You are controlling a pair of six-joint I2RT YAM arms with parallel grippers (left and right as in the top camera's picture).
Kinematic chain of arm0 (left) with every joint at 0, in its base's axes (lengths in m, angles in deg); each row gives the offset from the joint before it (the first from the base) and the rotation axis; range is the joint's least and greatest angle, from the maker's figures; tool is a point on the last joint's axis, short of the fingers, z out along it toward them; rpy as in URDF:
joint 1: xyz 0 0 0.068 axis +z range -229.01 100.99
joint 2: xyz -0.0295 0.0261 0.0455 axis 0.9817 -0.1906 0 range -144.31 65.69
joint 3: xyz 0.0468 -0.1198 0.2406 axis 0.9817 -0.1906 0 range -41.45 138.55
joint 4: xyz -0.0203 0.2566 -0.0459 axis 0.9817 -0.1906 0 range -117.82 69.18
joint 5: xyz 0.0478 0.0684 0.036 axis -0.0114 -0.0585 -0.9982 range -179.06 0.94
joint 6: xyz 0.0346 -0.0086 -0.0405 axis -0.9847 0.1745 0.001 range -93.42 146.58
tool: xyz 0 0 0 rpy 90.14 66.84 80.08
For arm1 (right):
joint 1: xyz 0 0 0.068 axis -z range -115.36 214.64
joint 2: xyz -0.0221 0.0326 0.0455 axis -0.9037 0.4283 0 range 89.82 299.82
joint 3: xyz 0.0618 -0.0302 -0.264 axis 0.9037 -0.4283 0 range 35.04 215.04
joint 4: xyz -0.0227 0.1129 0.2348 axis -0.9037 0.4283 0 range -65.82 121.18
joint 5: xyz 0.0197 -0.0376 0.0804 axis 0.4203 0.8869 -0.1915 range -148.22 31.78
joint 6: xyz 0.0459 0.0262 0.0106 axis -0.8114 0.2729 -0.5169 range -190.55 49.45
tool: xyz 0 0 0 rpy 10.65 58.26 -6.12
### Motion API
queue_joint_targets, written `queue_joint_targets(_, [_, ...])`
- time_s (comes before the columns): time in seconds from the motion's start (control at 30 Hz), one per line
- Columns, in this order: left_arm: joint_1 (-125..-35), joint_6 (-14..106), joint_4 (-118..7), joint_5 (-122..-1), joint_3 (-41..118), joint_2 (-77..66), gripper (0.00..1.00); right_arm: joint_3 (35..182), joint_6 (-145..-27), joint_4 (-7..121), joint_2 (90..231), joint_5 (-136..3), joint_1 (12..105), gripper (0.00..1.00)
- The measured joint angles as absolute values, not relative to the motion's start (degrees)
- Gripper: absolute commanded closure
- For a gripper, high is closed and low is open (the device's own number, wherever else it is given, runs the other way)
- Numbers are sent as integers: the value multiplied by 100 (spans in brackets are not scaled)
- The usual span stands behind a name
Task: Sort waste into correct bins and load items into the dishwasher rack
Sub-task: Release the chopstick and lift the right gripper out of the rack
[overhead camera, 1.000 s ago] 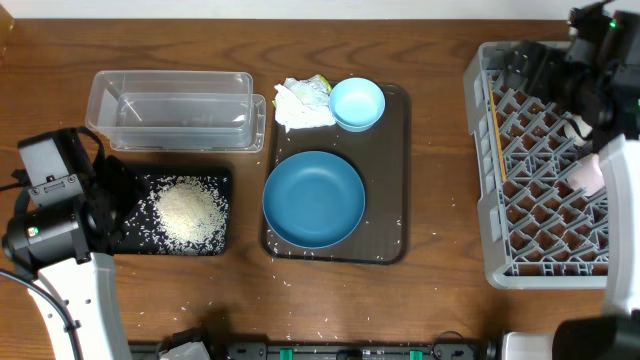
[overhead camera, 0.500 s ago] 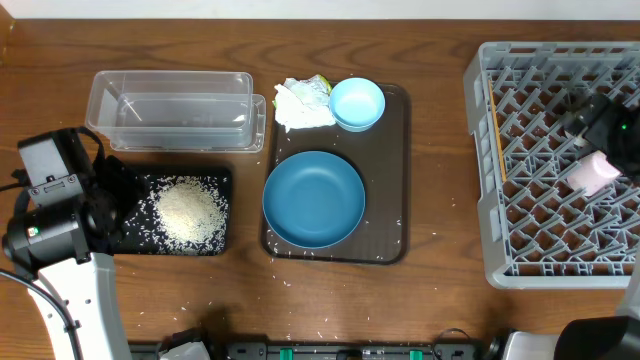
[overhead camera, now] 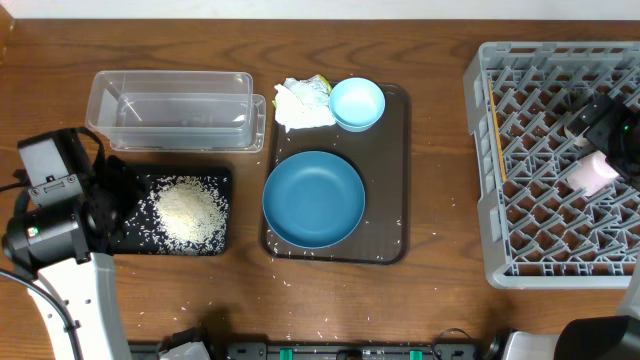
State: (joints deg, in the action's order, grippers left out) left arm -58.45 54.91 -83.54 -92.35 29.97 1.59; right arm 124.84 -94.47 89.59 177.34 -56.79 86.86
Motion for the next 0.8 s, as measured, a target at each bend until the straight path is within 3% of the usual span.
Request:
queue_joint_targets(0.37, [-5843,5509,-8992,-6422,2997,159,2,12484,-9449,8959,17734,-5694,8686,1])
queue_joint_targets(0.6, [-5747,5518,-9125,-6960,2997,159,2,12484,-9449,8961,17734,-5694,8686,1])
queue_joint_targets(0.8, [-5021,5784,-9145,-7650,2997,159,2,12484,-9449,8959,17734,-5694,8686,1])
